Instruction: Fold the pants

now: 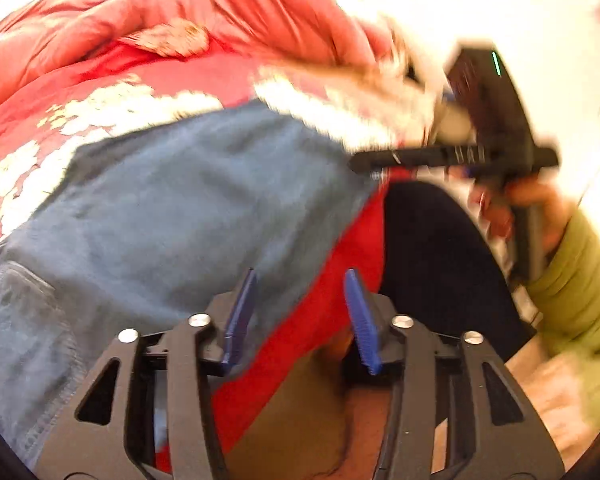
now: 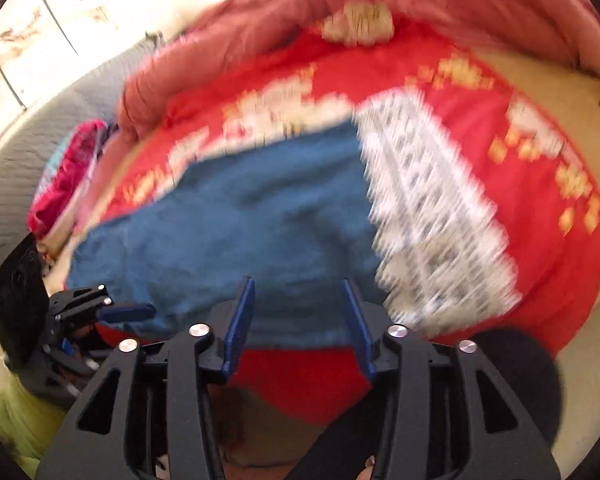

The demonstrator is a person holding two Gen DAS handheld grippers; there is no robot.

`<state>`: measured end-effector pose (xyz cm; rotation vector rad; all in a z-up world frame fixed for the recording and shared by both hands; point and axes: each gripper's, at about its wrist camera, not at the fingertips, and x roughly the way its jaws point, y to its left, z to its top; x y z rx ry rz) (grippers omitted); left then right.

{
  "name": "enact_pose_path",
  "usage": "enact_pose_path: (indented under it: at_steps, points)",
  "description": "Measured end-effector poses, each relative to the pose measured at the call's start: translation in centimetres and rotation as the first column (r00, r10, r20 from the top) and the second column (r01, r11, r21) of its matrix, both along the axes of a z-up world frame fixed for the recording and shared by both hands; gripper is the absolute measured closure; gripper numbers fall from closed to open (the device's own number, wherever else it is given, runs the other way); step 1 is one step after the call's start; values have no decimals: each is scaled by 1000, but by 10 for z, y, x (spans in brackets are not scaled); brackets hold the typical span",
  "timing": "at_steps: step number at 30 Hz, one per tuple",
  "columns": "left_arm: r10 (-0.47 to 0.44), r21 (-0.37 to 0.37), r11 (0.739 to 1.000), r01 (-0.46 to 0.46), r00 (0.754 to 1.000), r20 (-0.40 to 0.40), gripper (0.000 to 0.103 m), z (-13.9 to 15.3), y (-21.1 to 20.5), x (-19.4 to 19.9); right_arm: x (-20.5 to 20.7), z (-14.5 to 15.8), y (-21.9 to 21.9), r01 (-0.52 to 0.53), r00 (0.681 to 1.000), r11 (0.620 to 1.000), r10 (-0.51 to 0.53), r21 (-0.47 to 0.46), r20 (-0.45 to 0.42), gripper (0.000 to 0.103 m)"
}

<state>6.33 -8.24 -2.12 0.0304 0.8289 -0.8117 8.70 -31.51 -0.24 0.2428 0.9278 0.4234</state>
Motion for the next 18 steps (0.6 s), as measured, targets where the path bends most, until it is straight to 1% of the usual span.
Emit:
enact_pose_path:
  at_steps: [1, 2, 3, 4, 5, 8, 9, 11, 12, 14, 15, 17, 18]
  points:
    - [26, -22, 999, -26, 1000, 4, 63, 6, 7, 5, 2, 5, -6, 10, 1000, 1000, -10, 1, 16, 56]
    - [58, -28, 998, -57, 998, 15, 62, 13, 13, 11, 5, 10, -11, 23, 999, 1000, -23, -1, 35, 56]
    - [105, -15, 994, -105, 994, 29, 61, 20, 19, 21, 11, 17, -19, 38, 998, 999, -37, -6, 57, 56]
    - [131, -9, 991, -131, 991, 25, 61, 24, 23, 29, 18, 21, -24, 49, 997, 999, -48, -10, 67, 56]
    - [151, -3, 989, -151, 988, 15, 59, 26, 26, 36, 28, 24, -29, 62, 996, 998, -61, -16, 71, 56]
    - [238, 74, 969, -235, 971, -25, 56, 32, 32, 74, 55, 28, -38, 74, 995, 997, -71, -33, 71, 56]
    - [264, 73, 963, -260, 963, -48, 56, 34, 35, 90, 65, 28, -39, 79, 995, 996, -77, -41, 63, 56]
    - [309, 50, 951, -305, 947, -92, 56, 39, 46, 119, 87, 27, -38, 69, 996, 996, -66, -50, 53, 56]
    - [319, 39, 948, -317, 943, -96, 56, 40, 51, 130, 96, 26, -41, 71, 997, 996, -68, -56, 46, 56]
    - [318, 0, 947, -321, 939, -127, 55, 38, 59, 149, 118, 22, -45, 71, 997, 995, -69, -65, 25, 56]
    - [317, -34, 945, -326, 934, -162, 55, 32, 67, 162, 129, 18, -47, 76, 997, 995, -75, -72, 8, 56]
    - [337, -42, 936, -349, 925, -179, 55, 20, 80, 171, 144, 11, -48, 69, 997, 995, -70, -74, -16, 56]
    - [338, -46, 935, -351, 924, -176, 55, 18, 83, 171, 151, 7, -48, 66, 997, 995, -68, -71, -33, 56]
